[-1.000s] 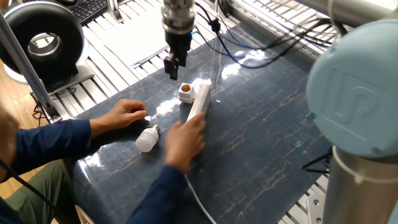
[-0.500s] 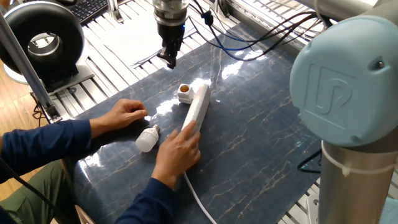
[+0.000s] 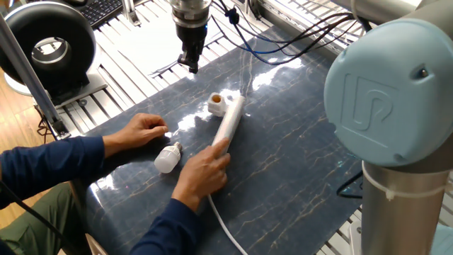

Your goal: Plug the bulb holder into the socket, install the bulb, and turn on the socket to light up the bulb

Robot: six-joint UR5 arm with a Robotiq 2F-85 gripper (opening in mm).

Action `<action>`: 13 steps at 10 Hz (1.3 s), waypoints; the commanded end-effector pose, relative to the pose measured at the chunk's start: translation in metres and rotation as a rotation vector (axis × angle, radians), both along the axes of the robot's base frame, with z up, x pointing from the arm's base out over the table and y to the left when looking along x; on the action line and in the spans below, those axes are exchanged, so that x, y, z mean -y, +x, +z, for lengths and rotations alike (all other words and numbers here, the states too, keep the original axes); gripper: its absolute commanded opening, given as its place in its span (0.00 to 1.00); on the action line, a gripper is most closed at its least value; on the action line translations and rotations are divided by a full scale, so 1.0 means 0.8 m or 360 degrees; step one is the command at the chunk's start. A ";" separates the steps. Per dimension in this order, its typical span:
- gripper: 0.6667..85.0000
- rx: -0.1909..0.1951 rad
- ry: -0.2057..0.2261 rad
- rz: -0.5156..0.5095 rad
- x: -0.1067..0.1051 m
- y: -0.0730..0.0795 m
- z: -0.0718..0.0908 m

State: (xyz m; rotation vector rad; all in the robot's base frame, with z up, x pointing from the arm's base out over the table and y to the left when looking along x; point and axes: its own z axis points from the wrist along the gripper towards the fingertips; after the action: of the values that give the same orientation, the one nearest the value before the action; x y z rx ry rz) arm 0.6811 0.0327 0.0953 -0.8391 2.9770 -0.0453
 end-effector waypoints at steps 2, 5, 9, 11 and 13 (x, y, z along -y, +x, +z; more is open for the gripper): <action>0.00 0.0069 -0.0208 0.0252 0.036 0.021 0.004; 0.00 0.0090 -0.0072 0.0373 0.009 0.022 0.000; 0.00 0.0069 -0.0232 0.0221 0.044 0.019 0.007; 0.00 0.0119 -0.0199 0.0058 0.040 0.020 0.017; 0.00 0.0101 0.0135 0.0007 -0.033 0.016 0.010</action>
State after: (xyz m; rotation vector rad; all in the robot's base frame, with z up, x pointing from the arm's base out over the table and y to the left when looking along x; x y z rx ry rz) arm 0.6960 0.0189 0.1016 -0.9450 2.8956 -0.1678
